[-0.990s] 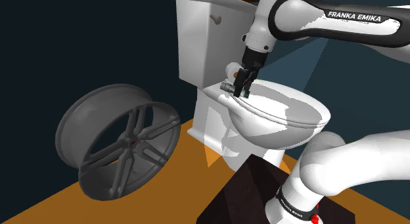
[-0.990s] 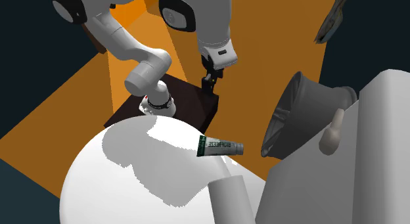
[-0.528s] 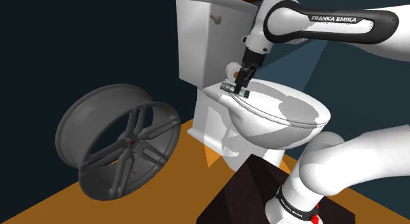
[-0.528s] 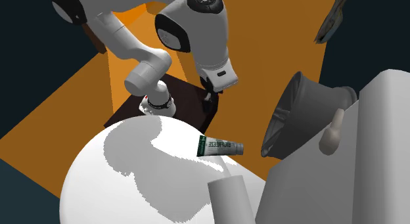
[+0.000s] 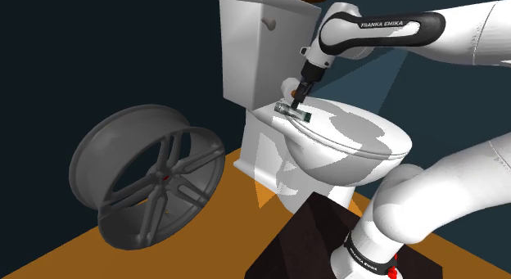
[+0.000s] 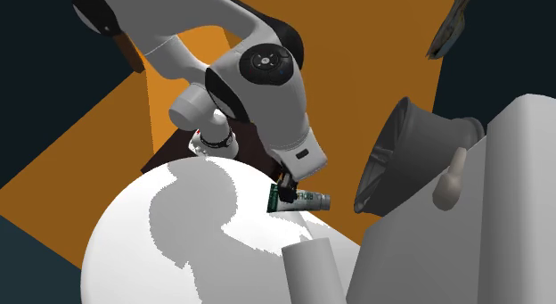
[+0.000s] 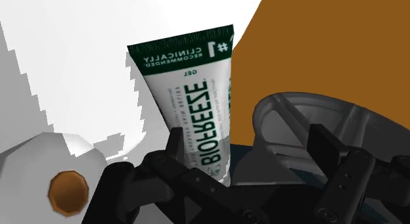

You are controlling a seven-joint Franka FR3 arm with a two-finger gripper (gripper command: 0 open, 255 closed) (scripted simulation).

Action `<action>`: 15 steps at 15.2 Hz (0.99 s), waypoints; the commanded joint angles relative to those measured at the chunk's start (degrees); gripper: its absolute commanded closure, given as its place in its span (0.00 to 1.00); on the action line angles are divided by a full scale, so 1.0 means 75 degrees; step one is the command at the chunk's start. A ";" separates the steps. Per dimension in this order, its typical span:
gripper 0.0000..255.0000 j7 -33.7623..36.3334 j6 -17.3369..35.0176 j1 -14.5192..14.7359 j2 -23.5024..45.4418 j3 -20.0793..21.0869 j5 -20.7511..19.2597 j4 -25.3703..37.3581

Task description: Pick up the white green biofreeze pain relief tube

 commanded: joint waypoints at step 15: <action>1.00 -0.0869 0.1140 0.0083 0.0736 -0.0626 0.0160 -0.0281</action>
